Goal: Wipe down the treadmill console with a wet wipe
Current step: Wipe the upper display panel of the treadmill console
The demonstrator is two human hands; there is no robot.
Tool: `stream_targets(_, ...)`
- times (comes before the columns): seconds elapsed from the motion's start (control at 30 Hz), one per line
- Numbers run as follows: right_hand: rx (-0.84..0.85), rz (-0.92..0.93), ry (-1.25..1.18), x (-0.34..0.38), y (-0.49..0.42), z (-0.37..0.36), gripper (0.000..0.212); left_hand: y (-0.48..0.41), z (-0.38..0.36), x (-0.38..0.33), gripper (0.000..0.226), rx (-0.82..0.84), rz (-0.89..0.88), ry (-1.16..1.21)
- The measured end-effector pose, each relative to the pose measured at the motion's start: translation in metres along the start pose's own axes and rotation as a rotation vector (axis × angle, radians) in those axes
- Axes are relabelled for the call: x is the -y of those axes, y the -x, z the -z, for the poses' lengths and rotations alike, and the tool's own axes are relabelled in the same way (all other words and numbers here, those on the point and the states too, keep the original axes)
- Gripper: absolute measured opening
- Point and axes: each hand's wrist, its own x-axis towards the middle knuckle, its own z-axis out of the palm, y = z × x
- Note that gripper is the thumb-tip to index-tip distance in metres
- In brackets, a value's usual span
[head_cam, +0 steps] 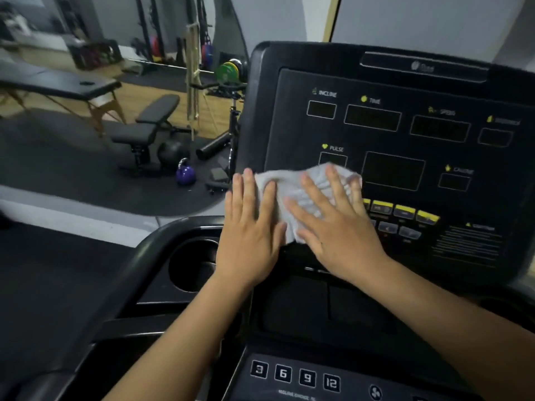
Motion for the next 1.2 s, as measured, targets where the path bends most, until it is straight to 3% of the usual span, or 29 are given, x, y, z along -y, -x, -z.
stream_targets(0.1,0.046,0.103,0.000,0.000,0.012,-0.006,0.067,0.023,-0.006,0.009,0.069,0.031,0.071,0.053)
stream_targets(0.2,0.036,0.153,0.049,-0.017,-0.023,0.004,0.057,-0.006,-0.001,0.021,0.071,0.031,0.041,0.071)
stream_targets(0.43,0.002,-0.099,0.157,-0.053,-0.123,0.048,0.057,-0.129,0.045,0.007,0.068,-0.113,-0.036,-0.159)
stream_targets(0.53,0.014,-0.068,0.141,-0.040,-0.098,0.034,0.056,-0.094,0.027,0.000,0.065,-0.065,-0.169,-0.112)
stream_targets(0.77,0.024,0.051,0.098,-0.032,-0.015,0.005,0.059,-0.020,0.002,0.010,0.066,0.001,-0.154,-0.145)
stream_targets(1.03,0.021,-0.146,0.185,-0.073,-0.120,0.051,0.061,-0.161,0.063,0.010,0.080,-0.082,-0.081,-0.240)
stream_targets(1.2,0.004,-0.106,0.136,-0.044,-0.068,0.028,0.065,-0.096,0.024,-0.002,0.067,-0.086,-0.339,-0.132)
